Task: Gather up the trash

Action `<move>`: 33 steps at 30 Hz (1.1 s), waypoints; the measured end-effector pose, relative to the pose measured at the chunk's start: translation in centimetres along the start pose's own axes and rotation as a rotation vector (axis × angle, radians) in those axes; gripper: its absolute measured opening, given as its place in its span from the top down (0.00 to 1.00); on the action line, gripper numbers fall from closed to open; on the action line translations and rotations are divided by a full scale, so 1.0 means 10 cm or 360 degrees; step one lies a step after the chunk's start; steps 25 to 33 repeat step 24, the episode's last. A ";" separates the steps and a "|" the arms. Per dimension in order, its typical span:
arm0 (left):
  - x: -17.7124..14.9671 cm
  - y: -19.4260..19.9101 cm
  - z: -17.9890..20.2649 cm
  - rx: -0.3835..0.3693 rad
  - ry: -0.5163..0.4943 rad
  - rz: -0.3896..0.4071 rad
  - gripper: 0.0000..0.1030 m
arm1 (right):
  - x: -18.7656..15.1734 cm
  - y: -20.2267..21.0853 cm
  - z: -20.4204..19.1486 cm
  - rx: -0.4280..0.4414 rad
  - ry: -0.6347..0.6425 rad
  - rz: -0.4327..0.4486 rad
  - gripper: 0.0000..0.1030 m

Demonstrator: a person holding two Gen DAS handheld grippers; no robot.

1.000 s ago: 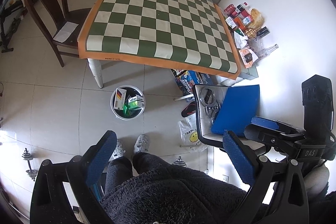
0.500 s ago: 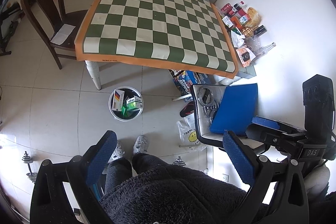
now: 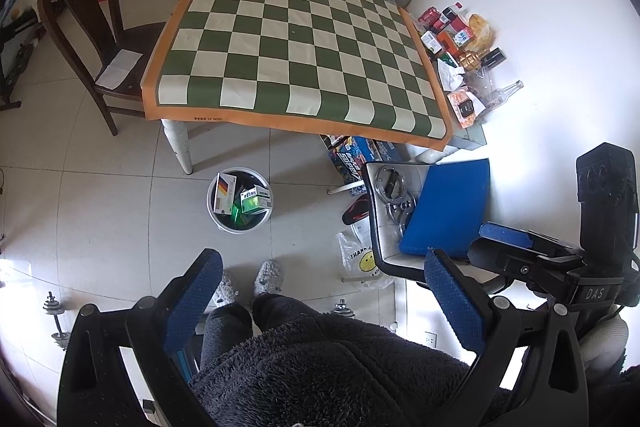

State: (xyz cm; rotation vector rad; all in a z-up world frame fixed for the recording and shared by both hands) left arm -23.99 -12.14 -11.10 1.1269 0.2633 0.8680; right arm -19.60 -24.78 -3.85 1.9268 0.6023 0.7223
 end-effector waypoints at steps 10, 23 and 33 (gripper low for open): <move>-0.02 0.03 0.01 0.0001 0.0001 0.0003 0.00 | 0.02 0.00 -0.02 0.0003 -0.0008 0.0003 0.00; -0.01 0.05 -0.03 -0.0004 -0.0024 0.0002 0.00 | 0.04 0.00 -0.04 0.0004 -0.0008 0.0005 0.00; -0.01 0.04 -0.03 -0.0006 -0.0023 0.0001 0.00 | 0.06 0.00 -0.06 0.0004 -0.0006 0.0004 0.00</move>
Point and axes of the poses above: each gripper's, at about its wrist camera, not at the fingertips, and y roughly against the way its jaws point, z to its right, x to its top, the point moved 8 cm from there along -y, roughly the way its jaws point, and after that the axes turned 4 degrees about y, right-handed, at the moved point
